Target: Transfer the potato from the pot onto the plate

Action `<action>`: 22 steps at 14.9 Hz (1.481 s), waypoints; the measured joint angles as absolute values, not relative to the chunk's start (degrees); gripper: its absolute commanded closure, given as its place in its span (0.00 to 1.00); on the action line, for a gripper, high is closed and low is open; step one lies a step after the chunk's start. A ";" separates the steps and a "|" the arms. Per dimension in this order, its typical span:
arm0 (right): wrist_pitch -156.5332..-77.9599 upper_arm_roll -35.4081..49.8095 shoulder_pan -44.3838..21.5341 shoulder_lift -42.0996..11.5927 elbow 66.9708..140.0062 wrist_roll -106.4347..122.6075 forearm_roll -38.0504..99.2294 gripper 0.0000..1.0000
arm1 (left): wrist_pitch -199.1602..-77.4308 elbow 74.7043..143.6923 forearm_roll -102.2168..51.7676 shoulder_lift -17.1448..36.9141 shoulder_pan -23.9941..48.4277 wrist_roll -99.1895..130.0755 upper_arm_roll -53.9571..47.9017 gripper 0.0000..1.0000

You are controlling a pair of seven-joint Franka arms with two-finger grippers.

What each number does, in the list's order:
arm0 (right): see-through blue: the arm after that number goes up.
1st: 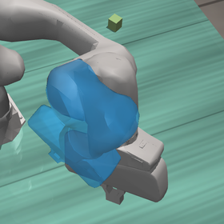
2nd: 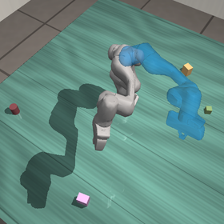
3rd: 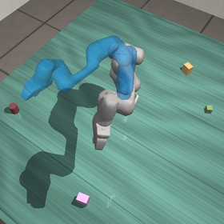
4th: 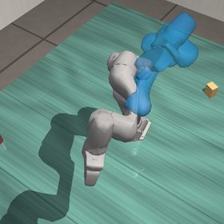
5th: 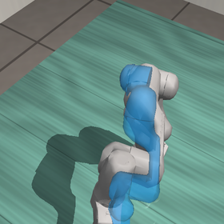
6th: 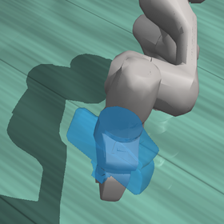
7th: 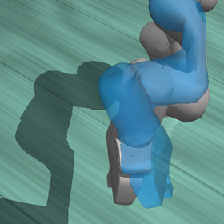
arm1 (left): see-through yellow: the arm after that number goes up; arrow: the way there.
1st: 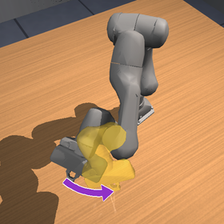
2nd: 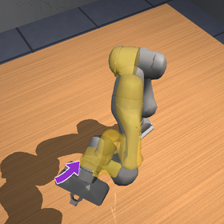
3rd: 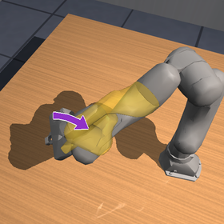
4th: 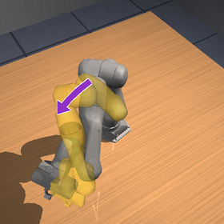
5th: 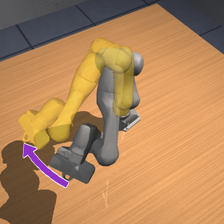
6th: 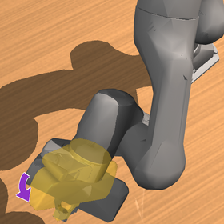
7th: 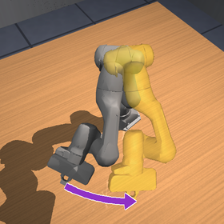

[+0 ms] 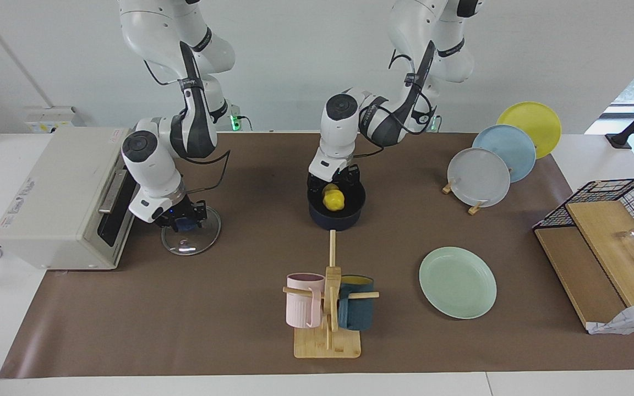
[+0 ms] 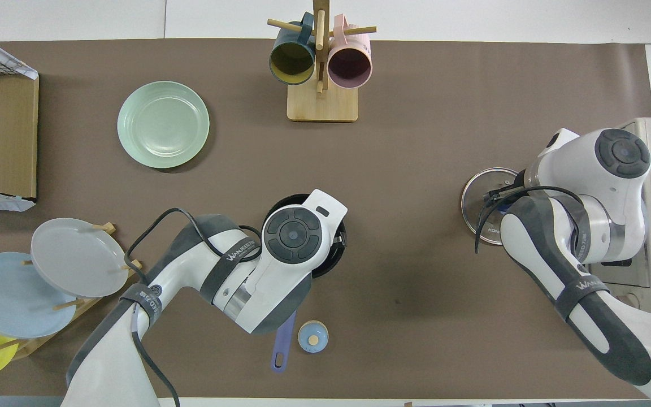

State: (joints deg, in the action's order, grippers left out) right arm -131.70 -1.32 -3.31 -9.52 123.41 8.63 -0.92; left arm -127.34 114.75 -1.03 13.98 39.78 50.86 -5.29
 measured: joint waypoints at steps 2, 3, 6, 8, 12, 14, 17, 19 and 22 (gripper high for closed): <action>-131.75 -1.34 -3.29 -9.26 123.77 8.63 -0.92 0.00 | -127.34 114.76 -1.02 14.23 39.81 50.90 -5.24 0.00; -131.76 -1.33 -3.30 -9.18 123.70 8.64 -0.92 0.00 | -127.34 114.76 -1.02 14.23 39.82 50.90 -5.21 0.00; -131.35 -1.30 -3.33 -8.62 122.11 8.63 -0.92 0.00 | -127.33 115.03 -0.95 14.40 40.37 50.91 -5.21 0.00; -127.94 -1.27 -3.36 -8.11 119.45 8.64 -0.92 0.00 | -127.34 115.25 -0.65 14.72 40.48 50.92 -5.20 0.00; -118.11 -1.03 -3.42 -6.23 113.16 8.63 -0.91 0.00 | -127.35 115.24 -0.53 14.72 40.48 50.92 -5.17 0.35; -114.12 -0.81 -3.47 -5.06 111.13 8.26 -0.89 0.00 | -127.51 115.01 -0.53 14.55 40.49 50.91 -5.19 0.72; -108.88 -0.61 -4.32 -3.96 108.20 6.74 -0.87 0.00 | -127.51 114.96 -0.02 14.35 40.50 50.91 -5.12 1.00; -105.42 -0.55 -4.82 -3.25 106.17 5.46 -0.87 0.00 | -127.51 114.96 0.16 14.35 40.50 50.91 -5.02 1.00; -101.06 -0.60 -4.82 -0.89 103.76 4.88 -0.87 0.00 | -127.47 114.94 0.36 14.31 40.48 50.91 -4.72 1.00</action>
State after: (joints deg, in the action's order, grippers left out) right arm -101.06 -0.60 -4.82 -0.89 103.76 4.88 -0.87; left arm -127.47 114.94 0.36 14.31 40.48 50.91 -4.72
